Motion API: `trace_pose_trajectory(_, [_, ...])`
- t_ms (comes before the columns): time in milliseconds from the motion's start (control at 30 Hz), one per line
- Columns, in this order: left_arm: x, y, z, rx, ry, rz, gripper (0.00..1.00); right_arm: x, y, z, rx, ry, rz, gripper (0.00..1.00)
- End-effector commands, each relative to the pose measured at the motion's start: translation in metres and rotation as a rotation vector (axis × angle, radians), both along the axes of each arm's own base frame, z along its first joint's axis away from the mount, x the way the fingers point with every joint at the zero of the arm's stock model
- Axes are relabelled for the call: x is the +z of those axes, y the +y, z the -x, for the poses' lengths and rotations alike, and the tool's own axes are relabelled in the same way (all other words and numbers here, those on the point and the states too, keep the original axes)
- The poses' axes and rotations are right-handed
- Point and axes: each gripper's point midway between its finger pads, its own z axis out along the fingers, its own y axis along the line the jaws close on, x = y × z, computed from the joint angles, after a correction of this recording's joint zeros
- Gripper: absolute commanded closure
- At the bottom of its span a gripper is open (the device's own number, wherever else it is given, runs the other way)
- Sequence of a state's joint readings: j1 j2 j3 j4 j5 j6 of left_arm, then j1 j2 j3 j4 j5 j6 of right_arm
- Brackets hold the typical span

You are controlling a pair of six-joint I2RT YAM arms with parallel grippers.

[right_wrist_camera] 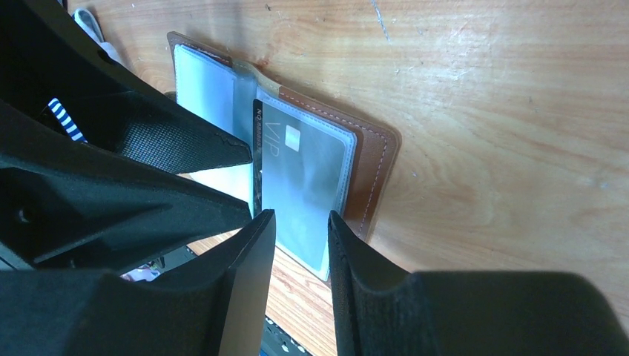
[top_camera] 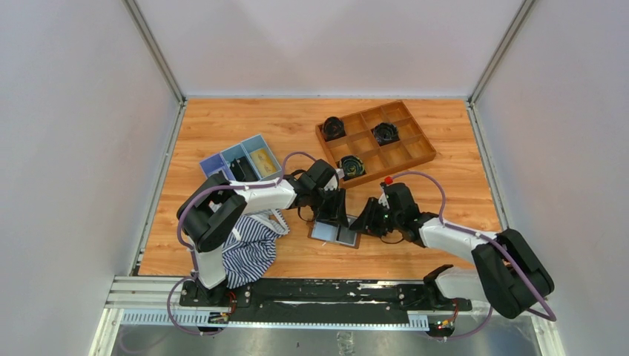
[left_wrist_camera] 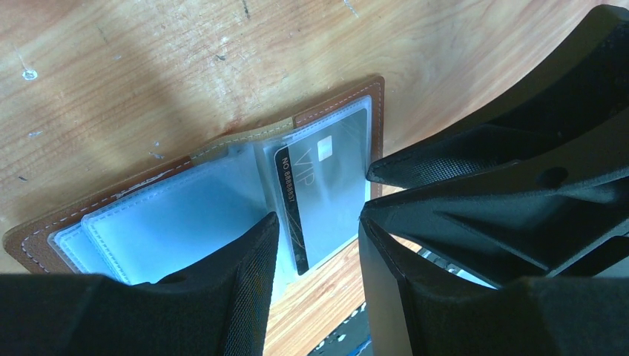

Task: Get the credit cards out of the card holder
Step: Remove the credit card from the card holder.

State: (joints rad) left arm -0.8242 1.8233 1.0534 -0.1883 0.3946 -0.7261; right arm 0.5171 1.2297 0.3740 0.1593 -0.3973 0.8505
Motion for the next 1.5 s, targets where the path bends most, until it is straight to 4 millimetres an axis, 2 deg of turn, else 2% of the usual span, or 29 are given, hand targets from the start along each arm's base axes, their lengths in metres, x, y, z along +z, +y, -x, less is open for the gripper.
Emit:
trace_pose_trajectory(0, [0.011, -0.001, -0.005, 0.007, -0.034, 0.015, 0.52, -0.006, 0.003, 0.007, 0.017, 0.016, -0.004, 0.64])
trace_pose_trajectory(667, [0.011, -0.002, -0.005, 0.016, -0.036, 0.026, 0.54, -0.011, 0.013, 0.008, 0.025, 0.033, -0.024, 0.64])
trace_pose_trajectory(800, [0.012, -0.002, -0.005, 0.026, -0.035, 0.032, 0.65, -0.017, 0.011, 0.010, 0.021, 0.047, -0.011, 0.64])
trace_pose_trajectory(1033, [0.017, -0.008, 0.001, 0.012, -0.014, 0.091, 1.00, -0.025, 0.008, 0.013, 0.020, 0.063, 0.008, 0.64])
trace_pose_trajectory(1233, [0.028, -0.008, 0.000, 0.007, -0.017, 0.120, 1.00, -0.029, 0.005, 0.013, 0.015, 0.076, 0.031, 0.65])
trace_pose_trajectory(1467, [0.034, 0.005, -0.009, 0.022, -0.028, 0.104, 1.00, -0.047, 0.001, 0.019, 0.016, 0.147, 0.079, 0.67])
